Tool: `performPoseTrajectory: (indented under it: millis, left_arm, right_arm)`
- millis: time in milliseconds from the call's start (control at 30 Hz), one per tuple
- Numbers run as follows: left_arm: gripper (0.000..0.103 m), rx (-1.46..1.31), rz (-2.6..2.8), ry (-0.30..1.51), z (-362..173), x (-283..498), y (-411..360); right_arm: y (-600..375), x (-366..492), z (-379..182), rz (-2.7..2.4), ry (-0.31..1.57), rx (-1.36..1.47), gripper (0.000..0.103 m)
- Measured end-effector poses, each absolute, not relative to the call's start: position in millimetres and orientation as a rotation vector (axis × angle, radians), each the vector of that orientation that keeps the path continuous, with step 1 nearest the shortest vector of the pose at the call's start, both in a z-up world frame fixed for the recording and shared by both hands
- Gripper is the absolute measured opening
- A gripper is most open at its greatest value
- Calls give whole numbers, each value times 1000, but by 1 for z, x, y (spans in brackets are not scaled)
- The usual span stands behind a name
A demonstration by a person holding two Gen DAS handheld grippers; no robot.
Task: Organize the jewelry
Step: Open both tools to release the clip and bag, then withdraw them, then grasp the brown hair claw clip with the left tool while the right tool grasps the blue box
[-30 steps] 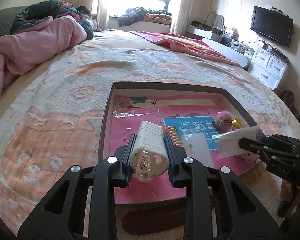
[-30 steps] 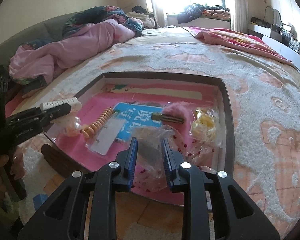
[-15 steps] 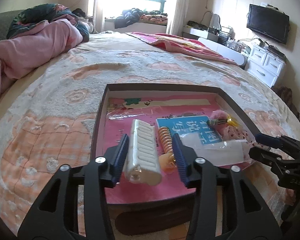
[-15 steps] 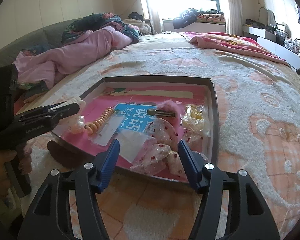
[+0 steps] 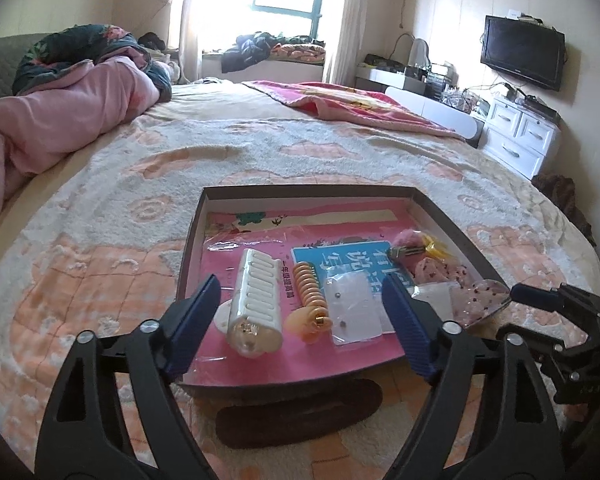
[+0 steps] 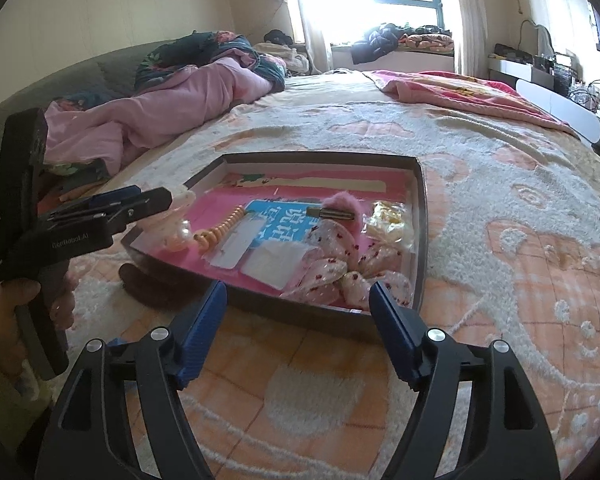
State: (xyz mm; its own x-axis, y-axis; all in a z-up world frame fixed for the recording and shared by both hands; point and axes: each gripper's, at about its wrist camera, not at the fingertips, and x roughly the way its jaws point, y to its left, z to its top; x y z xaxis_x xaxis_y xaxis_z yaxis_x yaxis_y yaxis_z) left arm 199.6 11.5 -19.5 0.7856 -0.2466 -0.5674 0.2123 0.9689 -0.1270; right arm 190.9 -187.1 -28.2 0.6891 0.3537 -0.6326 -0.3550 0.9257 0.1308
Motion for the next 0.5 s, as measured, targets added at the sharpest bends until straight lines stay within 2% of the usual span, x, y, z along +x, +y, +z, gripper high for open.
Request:
performPoseTrajectory:
  millis: [500]
  left_arm:
    - [91, -79, -179, 593, -10, 171, 31]
  right_arm:
    - [-160, 159, -28, 519, 711, -50, 73]
